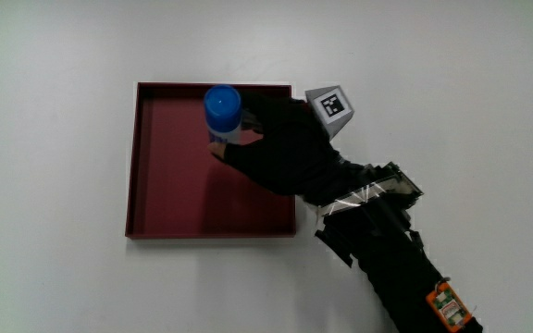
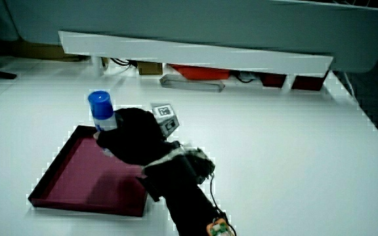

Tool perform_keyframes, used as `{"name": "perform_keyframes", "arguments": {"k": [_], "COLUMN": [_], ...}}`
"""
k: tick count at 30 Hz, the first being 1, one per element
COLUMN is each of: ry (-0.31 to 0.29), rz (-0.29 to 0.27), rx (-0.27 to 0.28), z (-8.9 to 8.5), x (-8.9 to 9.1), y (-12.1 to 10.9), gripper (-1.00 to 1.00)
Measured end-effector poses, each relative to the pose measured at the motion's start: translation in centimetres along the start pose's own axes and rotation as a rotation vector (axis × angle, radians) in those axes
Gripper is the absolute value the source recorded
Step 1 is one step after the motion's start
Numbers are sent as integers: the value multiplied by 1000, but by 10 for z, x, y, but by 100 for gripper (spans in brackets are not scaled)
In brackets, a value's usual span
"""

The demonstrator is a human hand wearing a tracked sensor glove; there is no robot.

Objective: Place glue into plate

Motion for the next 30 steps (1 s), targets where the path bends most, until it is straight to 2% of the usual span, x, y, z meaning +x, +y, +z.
{"name": "perform_keyframes", "arguments": {"k": [5,7,10,11,13,21,24,27,30], "ry": [-7,-33,-25,-50,-59,-22,5,7,5], "rz": [-35,-50,-73,-79,-96,-142,-126,-121,-141], "rx": [-36,-48,-71,-80,-87,-101,-99,-101,-99], "z": [-15,-20,-28,-30,-33,-38,-38,-38,-38], "x": [14,19,25,28,33,43,45,47,47], "y": [4,4,5,5,4,2,1,1,0], "gripper": [0,0,0,0,0,0,0,0,-16]}}
